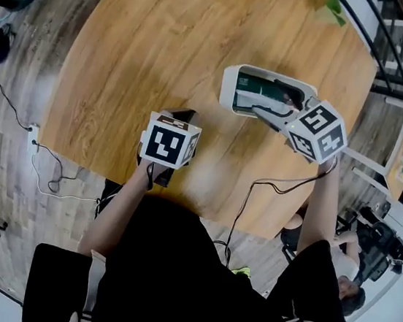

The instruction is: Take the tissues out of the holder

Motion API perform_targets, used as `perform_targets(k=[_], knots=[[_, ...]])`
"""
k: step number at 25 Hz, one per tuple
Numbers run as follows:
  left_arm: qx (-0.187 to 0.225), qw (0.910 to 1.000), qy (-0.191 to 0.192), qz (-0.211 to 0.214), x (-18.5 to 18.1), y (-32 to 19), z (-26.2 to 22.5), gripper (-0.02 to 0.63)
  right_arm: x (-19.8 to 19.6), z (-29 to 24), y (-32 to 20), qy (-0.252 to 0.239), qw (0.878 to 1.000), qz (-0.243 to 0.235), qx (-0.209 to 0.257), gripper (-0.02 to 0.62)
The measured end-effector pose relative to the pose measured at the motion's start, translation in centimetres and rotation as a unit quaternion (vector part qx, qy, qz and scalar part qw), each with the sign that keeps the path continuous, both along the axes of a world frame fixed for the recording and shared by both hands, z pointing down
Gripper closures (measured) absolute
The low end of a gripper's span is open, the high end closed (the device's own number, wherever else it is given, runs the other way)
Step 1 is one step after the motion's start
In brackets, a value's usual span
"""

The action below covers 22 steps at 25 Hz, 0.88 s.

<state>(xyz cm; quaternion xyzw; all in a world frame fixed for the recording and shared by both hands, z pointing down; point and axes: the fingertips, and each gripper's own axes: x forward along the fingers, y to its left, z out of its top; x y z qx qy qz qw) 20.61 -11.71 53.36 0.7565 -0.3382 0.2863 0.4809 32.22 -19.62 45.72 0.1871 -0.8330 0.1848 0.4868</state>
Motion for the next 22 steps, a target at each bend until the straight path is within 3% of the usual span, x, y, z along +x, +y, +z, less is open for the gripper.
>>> perform_targets(k=[12,22], knots=[[-0.013,0.9997,0.005,-0.018,-0.5,-0.1,1.3,0.595,0.2,3.4,0.2,0.069,0.995,-0.056,-0.049,0.254],[-0.017,0.9994,0.012,-0.026,-0.7,-0.4,1.4,0.595,0.4,6.0,0.3,0.163,0.979,-0.111,-0.053,0.249]])
